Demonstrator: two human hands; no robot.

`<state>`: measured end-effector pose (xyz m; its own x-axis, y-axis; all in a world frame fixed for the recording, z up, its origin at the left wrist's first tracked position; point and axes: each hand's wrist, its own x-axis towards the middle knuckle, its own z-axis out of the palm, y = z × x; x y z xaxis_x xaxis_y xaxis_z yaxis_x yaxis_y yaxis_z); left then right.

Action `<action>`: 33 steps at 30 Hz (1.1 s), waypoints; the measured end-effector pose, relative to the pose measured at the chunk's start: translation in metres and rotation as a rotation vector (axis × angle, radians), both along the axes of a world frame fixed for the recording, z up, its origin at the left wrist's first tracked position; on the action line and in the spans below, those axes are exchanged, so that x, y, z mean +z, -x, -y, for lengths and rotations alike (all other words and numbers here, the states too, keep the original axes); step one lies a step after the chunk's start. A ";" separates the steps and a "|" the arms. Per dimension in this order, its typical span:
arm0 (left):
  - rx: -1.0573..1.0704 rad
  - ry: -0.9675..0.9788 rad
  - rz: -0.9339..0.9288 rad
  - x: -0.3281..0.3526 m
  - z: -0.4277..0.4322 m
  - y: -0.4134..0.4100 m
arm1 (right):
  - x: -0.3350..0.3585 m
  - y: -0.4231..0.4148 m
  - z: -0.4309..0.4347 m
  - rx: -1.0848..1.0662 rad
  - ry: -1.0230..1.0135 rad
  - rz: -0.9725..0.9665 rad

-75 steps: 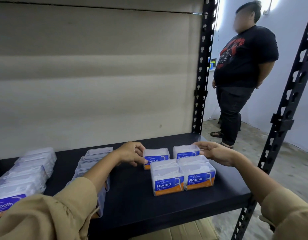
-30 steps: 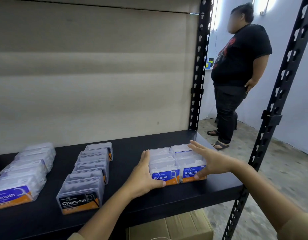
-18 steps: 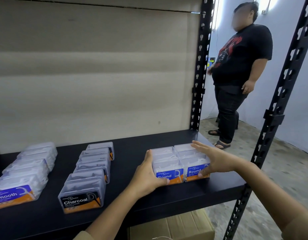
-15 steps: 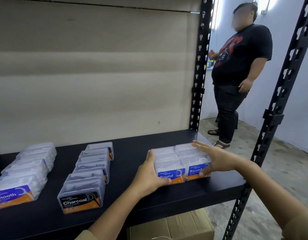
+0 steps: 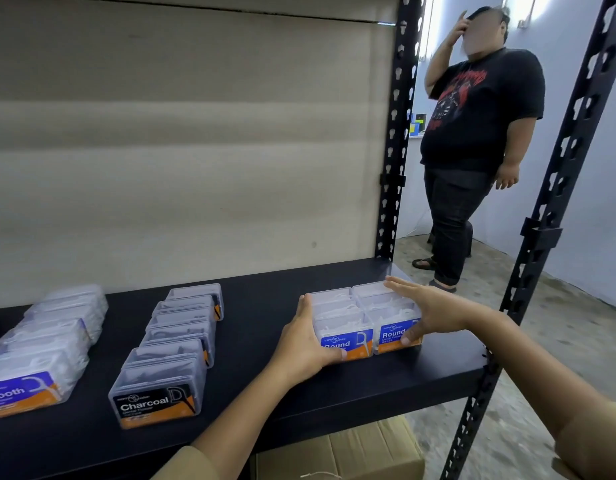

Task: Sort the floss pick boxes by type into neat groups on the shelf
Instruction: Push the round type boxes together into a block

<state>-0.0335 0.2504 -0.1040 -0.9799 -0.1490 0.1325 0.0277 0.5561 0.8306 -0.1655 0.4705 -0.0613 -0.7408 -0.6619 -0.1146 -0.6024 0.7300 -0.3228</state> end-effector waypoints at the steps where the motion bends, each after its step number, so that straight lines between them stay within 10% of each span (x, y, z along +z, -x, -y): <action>1: 0.002 0.004 -0.001 0.000 0.000 0.001 | 0.000 0.001 0.000 -0.002 -0.002 -0.001; 17: -0.011 0.057 0.095 0.002 -0.004 0.010 | -0.002 0.000 0.001 0.003 -0.026 0.032; 25: -0.013 0.719 0.037 0.020 -0.013 0.016 | -0.003 0.002 0.013 0.066 -0.149 -0.169; 33: -0.103 0.834 0.122 0.023 -0.018 0.028 | -0.002 -0.005 0.023 0.079 -0.235 -0.200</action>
